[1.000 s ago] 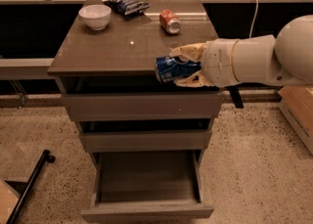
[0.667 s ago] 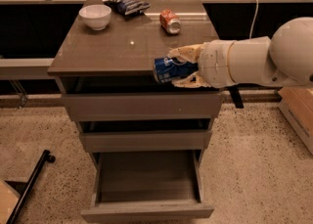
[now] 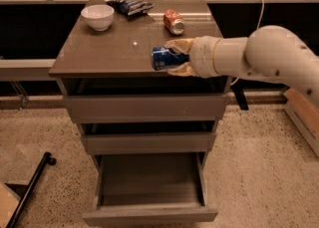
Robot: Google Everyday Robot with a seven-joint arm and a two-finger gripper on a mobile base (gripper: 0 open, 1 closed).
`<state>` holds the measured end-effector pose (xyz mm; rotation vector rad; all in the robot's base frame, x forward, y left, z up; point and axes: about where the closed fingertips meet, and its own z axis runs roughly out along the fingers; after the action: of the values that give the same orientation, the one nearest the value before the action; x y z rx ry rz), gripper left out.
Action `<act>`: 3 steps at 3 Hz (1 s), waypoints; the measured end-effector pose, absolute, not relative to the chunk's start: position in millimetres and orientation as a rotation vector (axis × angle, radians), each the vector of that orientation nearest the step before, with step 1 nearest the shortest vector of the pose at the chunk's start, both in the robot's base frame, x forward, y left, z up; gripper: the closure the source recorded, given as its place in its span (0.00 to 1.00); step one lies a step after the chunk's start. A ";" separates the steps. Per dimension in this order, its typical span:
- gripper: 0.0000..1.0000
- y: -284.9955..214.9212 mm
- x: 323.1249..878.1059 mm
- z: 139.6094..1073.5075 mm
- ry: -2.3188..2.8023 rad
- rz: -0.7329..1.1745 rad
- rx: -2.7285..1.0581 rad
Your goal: Pick pepsi can from bottom drawer and place on counter
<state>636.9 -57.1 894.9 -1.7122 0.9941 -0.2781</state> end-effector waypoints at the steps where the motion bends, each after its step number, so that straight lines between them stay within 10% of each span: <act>1: 1.00 -51.3 683.8 883.7 0.986 -0.287 -1.679; 3: 1.00 -56.7 761.4 874.1 0.997 -0.330 -1.658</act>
Offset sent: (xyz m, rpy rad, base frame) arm 0.1454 0.0046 -0.0349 0.0373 -0.0346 -0.0381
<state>761.4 -56.7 874.1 -1.6577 0.9968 -0.3303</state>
